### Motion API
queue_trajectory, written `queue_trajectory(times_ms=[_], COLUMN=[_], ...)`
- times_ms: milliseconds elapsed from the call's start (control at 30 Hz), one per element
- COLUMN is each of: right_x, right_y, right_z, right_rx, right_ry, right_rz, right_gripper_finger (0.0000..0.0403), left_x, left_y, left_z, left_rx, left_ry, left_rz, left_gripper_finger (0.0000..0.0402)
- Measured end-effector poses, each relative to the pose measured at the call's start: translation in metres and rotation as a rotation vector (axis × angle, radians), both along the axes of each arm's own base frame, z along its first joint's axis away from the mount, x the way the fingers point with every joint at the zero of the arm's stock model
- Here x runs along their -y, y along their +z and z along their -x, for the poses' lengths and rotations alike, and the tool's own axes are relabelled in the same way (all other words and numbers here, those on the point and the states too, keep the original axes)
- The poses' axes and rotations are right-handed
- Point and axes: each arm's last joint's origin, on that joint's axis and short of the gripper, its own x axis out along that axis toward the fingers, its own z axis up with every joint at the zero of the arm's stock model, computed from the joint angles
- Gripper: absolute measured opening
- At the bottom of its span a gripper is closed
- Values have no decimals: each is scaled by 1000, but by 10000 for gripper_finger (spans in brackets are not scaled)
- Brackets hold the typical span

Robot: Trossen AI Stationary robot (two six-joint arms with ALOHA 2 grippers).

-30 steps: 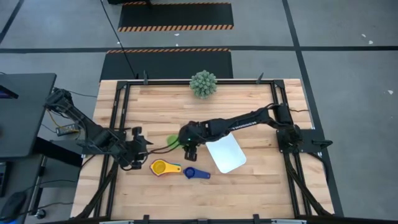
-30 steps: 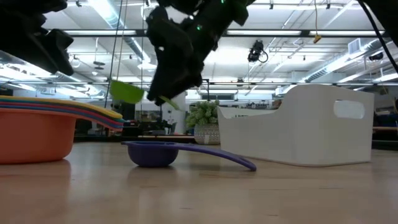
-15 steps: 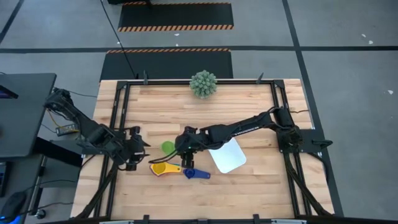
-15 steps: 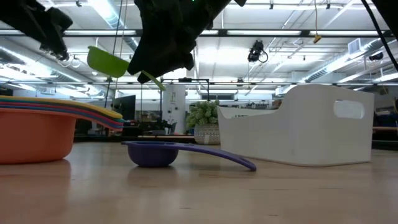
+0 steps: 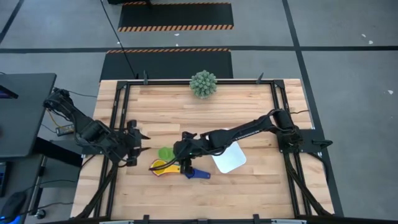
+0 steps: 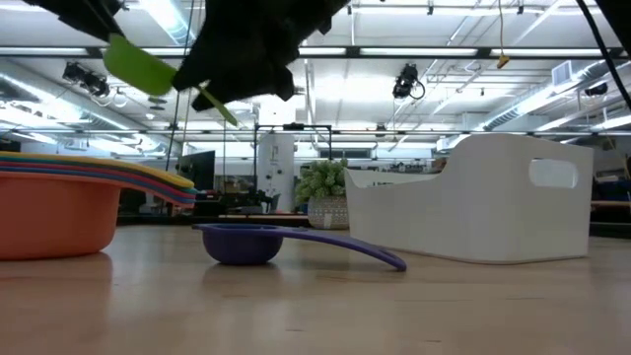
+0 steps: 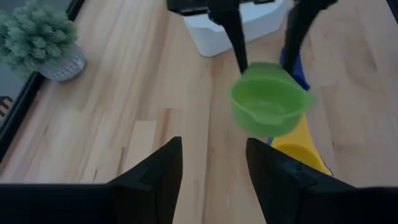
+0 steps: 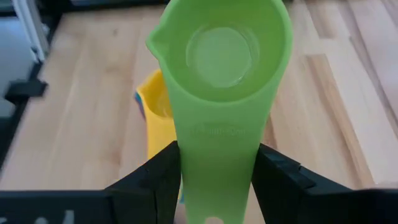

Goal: Nest measuring cups in basket
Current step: Stack the green measuring cup on top of the yellow measuring cup

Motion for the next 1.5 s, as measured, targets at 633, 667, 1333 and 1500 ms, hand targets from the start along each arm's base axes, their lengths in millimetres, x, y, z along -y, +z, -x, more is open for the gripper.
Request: queue_trajectory(times_ms=[633, 667, 1333, 1500], right_x=[-24, -25, -44, -35], right_y=[-20, -21, -34, -46], right_z=[-11, -12, -55, -57], right_rx=[65, 72, -167, -217], right_ry=[47, 50, 95, 88], right_rz=[-49, -51, 43, 46], right_gripper_finger=[181, 181, 181, 181], left_x=[1, 1, 1, 0], left_y=[6, 6, 6, 5], left_z=[-1, -1, 0, 1], left_rx=[37, 40, 30, 24], left_ry=[15, 15, 24, 53], left_rz=[9, 11, 32, 55], left_gripper_finger=[183, 183, 183, 183])
